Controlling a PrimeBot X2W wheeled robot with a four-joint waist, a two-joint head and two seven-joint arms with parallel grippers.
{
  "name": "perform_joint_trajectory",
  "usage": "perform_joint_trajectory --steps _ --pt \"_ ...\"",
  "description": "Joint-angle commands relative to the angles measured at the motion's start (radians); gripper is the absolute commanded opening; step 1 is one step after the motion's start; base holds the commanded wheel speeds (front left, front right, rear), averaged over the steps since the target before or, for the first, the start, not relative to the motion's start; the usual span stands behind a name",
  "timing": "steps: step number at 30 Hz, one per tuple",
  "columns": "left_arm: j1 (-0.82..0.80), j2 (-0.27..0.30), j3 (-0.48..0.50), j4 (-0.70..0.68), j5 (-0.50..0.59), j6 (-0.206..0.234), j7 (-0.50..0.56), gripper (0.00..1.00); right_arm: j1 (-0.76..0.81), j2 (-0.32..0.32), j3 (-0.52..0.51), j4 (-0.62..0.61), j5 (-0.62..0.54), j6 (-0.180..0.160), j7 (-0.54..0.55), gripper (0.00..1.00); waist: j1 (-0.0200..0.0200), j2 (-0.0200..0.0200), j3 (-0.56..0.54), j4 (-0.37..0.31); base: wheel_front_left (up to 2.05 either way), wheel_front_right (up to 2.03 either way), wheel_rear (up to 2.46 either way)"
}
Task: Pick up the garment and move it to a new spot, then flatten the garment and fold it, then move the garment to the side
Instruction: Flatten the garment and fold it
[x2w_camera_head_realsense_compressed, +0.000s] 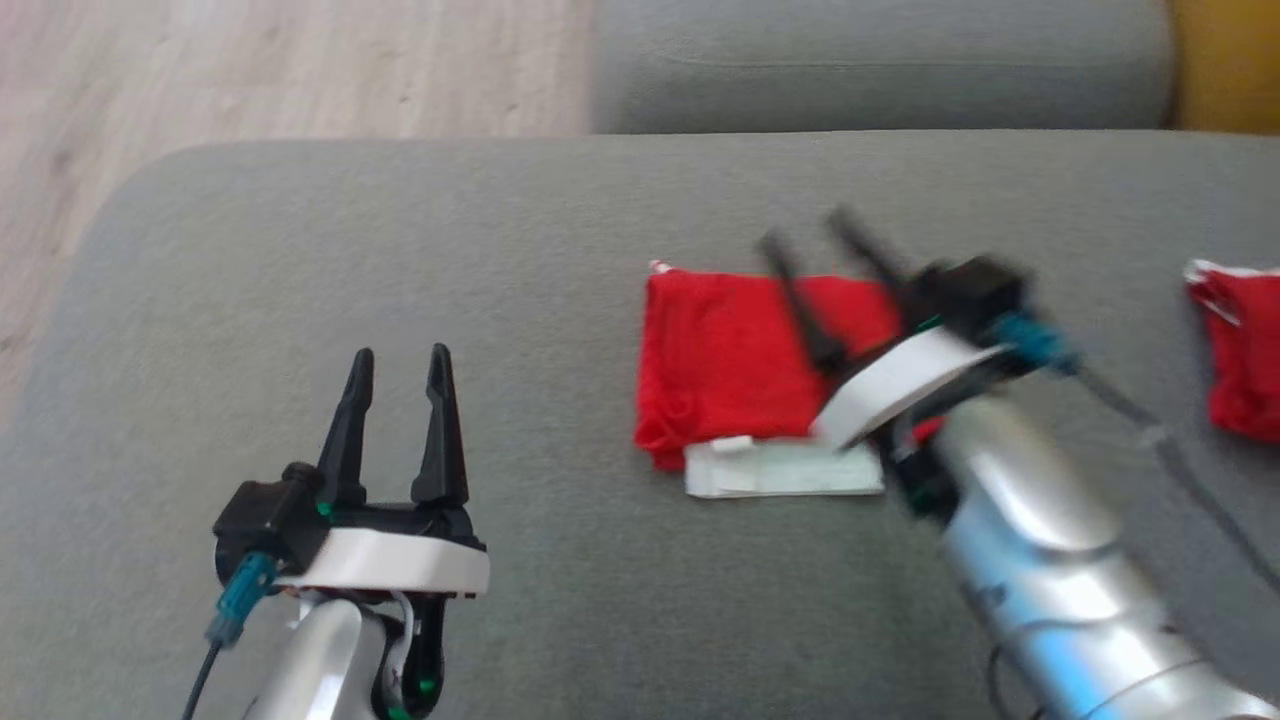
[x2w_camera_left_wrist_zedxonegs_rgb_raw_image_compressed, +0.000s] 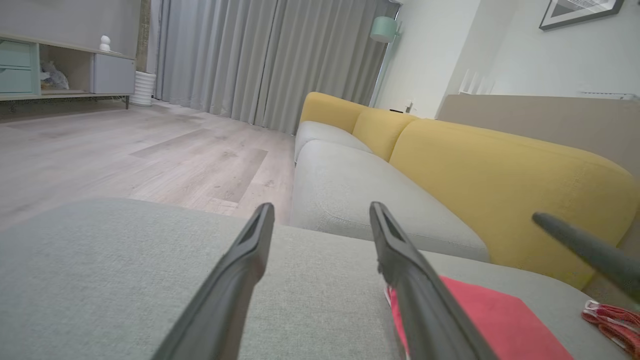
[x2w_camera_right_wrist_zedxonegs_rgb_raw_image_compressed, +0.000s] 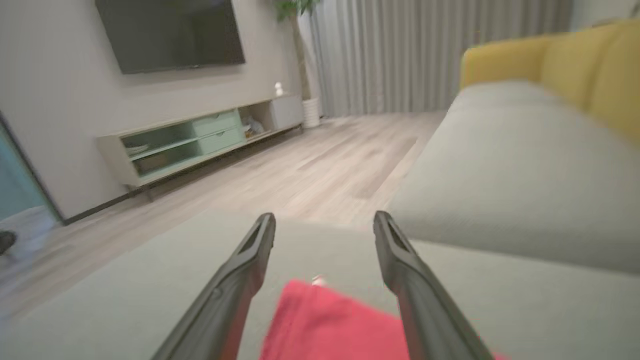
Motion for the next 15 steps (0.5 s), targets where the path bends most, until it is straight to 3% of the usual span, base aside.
perform_joint_trajectory --steps 1,8,15 --pt "-0.026 0.006 0.046 -0.035 -0.006 0.003 -0.014 1.00 0.003 -0.004 -0.072 -0.058 -0.055 -0.001 -0.013 1.00 0.0000 0.0000 -0.012 -0.040 0.00 0.00 0.00" --pt "-0.009 0.001 0.067 -0.013 0.003 -0.004 -0.027 1.00 0.187 -0.011 -0.374 -0.286 -0.256 -0.001 -0.013 1.00 0.0000 0.0000 -0.010 -0.100 0.00 0.00 0.00" --pt "0.008 -0.013 0.115 -0.015 0.023 -0.024 -0.030 1.00 0.351 0.020 -0.488 -0.432 -0.313 -0.001 -0.013 1.00 0.0000 0.0000 0.005 -0.141 0.00 0.00 0.00"
